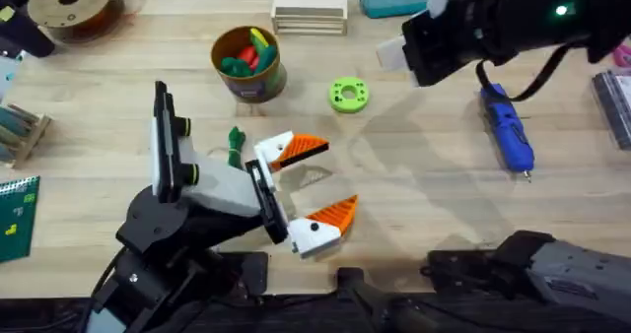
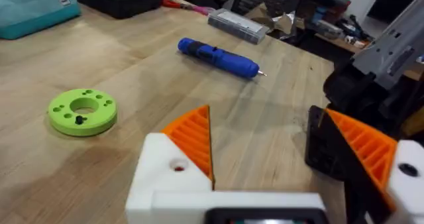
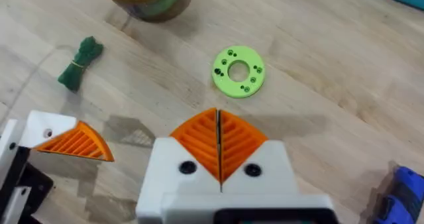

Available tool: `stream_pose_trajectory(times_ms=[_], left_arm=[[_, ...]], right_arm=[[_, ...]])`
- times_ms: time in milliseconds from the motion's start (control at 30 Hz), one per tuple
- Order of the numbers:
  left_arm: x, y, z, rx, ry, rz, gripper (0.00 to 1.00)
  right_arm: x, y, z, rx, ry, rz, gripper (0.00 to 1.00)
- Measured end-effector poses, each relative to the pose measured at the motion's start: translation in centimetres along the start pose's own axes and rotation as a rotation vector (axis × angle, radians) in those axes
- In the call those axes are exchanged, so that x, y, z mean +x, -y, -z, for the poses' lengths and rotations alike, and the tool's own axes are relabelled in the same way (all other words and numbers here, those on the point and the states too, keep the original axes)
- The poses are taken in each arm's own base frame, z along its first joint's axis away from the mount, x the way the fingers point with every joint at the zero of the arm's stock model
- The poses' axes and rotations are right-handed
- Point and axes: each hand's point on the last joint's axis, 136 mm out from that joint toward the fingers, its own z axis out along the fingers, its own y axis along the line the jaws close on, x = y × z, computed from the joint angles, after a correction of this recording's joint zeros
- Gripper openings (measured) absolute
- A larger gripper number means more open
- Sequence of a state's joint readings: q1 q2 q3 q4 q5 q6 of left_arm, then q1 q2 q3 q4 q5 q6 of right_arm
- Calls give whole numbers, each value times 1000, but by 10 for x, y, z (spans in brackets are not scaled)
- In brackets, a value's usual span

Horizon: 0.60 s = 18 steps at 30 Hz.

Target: Pick up the gripper from the table and insert it into the empty holder that is missing its gripper. Then pick up a screw, insert it into the mounting hole, and use the screwdriver to tighten it. Finally, clean up the table by picking up the vegetable and placing it into the bucket.

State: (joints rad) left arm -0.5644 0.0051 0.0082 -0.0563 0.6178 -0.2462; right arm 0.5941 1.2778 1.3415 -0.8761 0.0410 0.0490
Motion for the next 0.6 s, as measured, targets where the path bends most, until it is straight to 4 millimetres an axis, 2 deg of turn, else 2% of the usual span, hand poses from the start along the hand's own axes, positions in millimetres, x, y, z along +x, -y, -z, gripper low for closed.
stream_pose_trajectory(times_ms=[100,133,300,333,400,600], left_arm=[[0,0,0,0,0,0,986],[0,0,0,0,0,0,986],[0,0,0,0,0,0,987],[0,0,0,0,0,0,987],[0,0,0,0,0,0,987],[0,0,0,0,0,0,987]], right_arm=[[0,0,-1,0,-3,-3,7],[0,0,-1,0,-3,-11,96],[6,-1,-7,-7,-39,-28,815],[7,-2,-10,-9,-49,-37,920],[10,-2,-16,-10,-69,-57,955],[22,-3,-45,-8,-171,-85,961]])
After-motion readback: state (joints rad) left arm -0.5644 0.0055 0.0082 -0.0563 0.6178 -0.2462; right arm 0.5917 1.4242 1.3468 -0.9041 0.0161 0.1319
